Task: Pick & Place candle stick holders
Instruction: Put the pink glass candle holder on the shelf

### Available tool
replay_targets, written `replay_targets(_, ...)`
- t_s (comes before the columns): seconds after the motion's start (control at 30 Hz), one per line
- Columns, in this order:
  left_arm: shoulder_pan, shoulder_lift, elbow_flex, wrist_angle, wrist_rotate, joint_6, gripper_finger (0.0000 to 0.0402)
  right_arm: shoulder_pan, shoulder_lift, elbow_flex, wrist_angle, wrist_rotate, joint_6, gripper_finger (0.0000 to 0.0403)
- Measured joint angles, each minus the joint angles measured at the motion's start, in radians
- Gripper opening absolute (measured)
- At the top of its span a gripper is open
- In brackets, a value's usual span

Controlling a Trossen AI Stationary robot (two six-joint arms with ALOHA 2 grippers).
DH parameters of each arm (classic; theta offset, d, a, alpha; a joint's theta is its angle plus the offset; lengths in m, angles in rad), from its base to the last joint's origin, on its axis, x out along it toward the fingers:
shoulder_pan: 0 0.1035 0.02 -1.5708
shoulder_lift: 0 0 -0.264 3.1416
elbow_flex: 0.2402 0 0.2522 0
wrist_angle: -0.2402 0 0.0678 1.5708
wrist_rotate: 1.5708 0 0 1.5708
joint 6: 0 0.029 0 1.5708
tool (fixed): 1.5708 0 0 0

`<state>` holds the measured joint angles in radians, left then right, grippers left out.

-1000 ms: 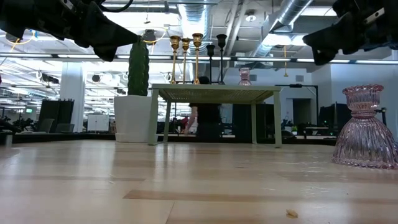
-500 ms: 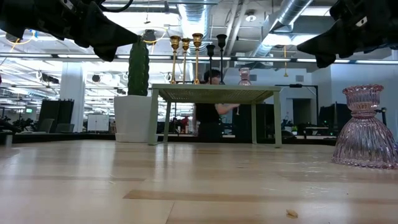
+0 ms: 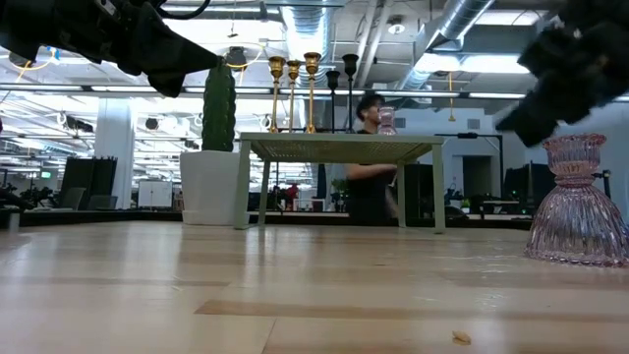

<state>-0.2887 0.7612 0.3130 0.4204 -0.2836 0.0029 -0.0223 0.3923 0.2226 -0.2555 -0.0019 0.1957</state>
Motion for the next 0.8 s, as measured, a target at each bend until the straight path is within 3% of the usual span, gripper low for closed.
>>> replay_targets(0.1, 0.0, 0.0, 0.0, 0.0, 0.0, 0.0, 0.0008, 0.027, 0.011, 0.0, -0.091, 0.0, 0.096, 0.0001)
replay_targets(0.3, 0.0, 0.0, 0.0, 0.0, 0.0, 0.0, 0.0008, 0.078, 0.051, 0.0, -0.11, -0.003, 0.162, 0.0001)
replay_targets(0.53, 0.0, 0.0, 0.0, 0.0, 0.0, 0.0, 0.0008, 0.17, 0.107, 0.0, -0.073, -0.131, 0.214, 0.0001)
replay_targets(0.67, 0.0, 0.0, 0.0, 0.0, 0.0, 0.0, 0.0008, 0.244, 0.162, 0.0, -0.017, -0.106, 0.269, 0.0)
replay_targets(0.8, 0.0, 0.0, 0.0, 0.0, 0.0, 0.0, 0.0008, 0.339, 0.22, 0.0, -0.011, 0.025, 0.353, 0.0)
